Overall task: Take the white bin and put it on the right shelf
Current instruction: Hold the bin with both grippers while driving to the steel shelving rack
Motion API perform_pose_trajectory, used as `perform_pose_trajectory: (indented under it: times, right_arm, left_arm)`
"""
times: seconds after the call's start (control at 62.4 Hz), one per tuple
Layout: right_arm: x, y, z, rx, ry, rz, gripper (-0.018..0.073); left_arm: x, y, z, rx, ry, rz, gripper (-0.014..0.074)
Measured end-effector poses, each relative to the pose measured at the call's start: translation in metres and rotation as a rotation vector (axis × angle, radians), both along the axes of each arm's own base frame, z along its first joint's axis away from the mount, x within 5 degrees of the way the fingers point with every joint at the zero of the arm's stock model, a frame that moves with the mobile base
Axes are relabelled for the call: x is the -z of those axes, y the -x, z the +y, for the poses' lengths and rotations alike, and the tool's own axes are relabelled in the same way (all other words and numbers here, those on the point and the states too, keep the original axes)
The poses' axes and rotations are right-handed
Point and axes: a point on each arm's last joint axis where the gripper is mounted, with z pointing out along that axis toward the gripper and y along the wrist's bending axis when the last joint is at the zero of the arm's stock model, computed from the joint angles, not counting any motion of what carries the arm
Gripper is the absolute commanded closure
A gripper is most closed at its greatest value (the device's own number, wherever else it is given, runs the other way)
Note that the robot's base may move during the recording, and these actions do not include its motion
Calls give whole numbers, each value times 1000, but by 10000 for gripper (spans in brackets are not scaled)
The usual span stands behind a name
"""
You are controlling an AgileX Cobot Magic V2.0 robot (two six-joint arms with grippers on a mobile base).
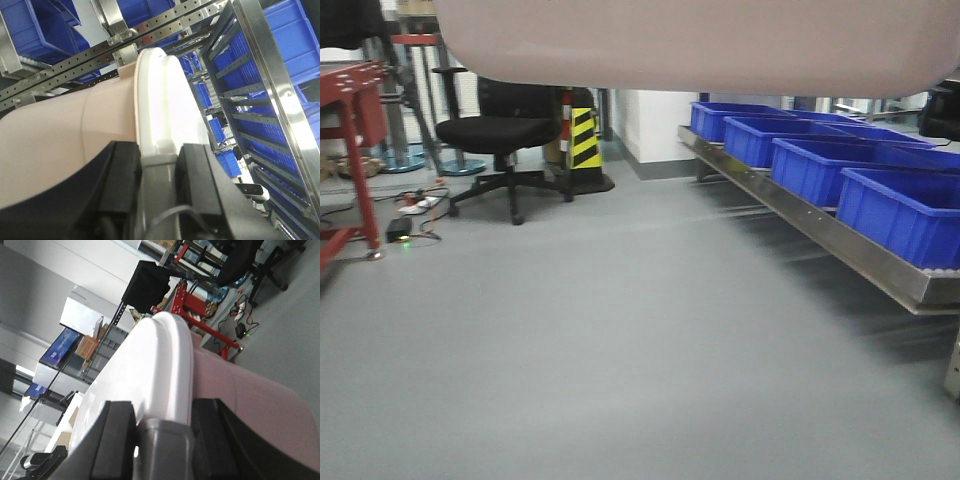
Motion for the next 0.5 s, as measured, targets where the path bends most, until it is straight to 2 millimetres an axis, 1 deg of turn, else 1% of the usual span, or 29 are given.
perform_pose_trajectory:
  times: [0.497]
  right_arm:
    - [0,0,0,5,1,2,494]
  left_arm:
    - [0,0,0,0,-1,0,637]
